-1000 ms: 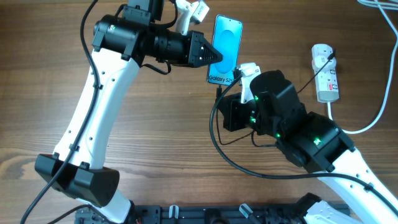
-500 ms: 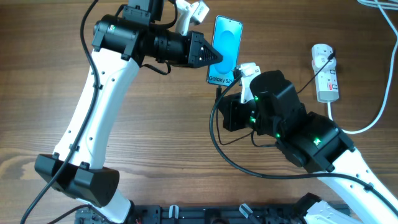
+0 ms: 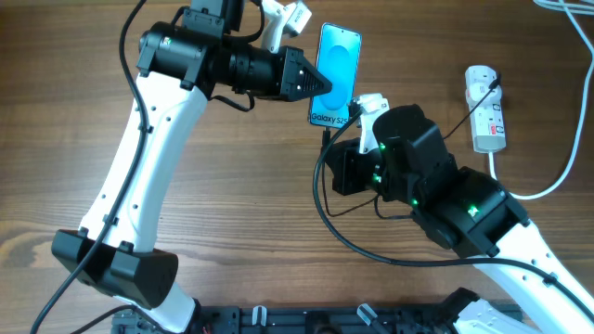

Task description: Plug charger to phone and switch on socket

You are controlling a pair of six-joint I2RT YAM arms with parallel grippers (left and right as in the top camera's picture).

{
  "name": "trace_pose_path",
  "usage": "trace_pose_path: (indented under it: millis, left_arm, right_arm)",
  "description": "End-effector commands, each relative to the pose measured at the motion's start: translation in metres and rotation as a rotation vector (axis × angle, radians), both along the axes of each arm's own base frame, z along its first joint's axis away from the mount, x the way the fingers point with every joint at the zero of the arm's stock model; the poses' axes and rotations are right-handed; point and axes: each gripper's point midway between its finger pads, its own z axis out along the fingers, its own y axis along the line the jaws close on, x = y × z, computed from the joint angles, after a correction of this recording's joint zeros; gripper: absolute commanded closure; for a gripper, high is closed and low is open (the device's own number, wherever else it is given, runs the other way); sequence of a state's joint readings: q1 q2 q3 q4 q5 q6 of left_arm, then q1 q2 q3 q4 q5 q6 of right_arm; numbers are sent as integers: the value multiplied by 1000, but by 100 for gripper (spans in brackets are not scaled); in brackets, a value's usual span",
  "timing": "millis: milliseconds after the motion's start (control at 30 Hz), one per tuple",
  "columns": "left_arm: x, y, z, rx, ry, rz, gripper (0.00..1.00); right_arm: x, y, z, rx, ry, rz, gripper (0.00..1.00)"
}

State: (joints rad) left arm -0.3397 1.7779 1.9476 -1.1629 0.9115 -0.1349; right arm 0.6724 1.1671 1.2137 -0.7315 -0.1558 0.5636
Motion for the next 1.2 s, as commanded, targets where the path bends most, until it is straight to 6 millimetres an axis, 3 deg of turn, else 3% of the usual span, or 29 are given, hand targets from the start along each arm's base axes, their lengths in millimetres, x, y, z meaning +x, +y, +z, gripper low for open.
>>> trace_pose_path:
  millis: [0,433,667,833,933,1000,1033,1067,1167]
  left_arm:
    - [-10,-3,12,-22,-60,-48,96]
    - [-13,-7,8,6,-59,-47,96]
    - [-13,-7,8,8,-62,-49,96]
    - [-15,-6,7,9,-49,-51,96]
    - [-15,-6,7,9,-49,-50,96]
    - [-14,-6,7,10,-50,-48,96]
    - [-13,-5,6,13,-51,-43,96]
    - [-10,-2,4,29,-55,-27,96]
    - [12,19,-15,168,-36,132,96]
  right_arm:
    - [8,0,11,17,-29,-32,96]
    - [15,-2,21,20,-67,-54,96]
    - [19,-6,44,16,-129,-62,96]
    - [23,-7,47,12,-152,-72,95]
    - [22,-7,46,8,-155,-69,80]
    - [21,-8,44,1,-148,-65,75]
    - [19,-7,42,0,-137,-56,67]
    - [14,-6,38,-3,-114,-39,53]
    - [5,-12,23,-49,-51,-32,41]
